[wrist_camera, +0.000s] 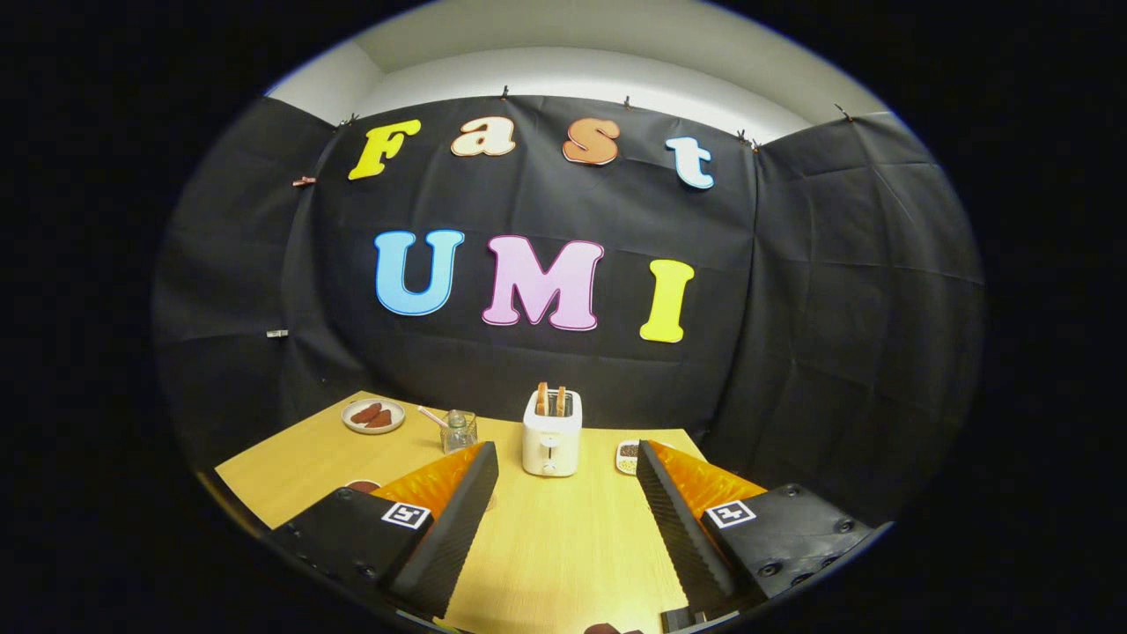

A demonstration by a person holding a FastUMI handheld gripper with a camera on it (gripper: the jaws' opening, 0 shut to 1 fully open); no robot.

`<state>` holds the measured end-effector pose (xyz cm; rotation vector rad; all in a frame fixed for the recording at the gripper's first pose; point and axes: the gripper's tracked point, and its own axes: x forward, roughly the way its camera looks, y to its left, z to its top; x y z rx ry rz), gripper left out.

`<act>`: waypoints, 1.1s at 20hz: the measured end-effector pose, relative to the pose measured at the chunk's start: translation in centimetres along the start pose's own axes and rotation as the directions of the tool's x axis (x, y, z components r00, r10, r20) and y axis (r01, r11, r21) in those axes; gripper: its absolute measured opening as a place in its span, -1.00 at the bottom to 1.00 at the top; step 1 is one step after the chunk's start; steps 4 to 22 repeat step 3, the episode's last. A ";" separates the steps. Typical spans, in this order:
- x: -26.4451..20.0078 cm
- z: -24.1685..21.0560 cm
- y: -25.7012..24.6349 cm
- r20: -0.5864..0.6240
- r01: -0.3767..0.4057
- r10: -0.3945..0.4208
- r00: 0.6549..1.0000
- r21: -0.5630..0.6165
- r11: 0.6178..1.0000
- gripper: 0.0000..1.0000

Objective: Take the bottle from table, then pour the juice into the cup, finally place the bottle on the coaster

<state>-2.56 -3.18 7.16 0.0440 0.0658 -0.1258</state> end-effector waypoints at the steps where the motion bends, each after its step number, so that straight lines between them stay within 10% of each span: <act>1: -0.2 -0.3 0.3 -0.006 -0.007 0.007 1.000 0.008 1.000 0.93; 22: 0.3 -0.8 0.9 -0.012 -0.023 0.023 1.000 0.020 1.000 0.94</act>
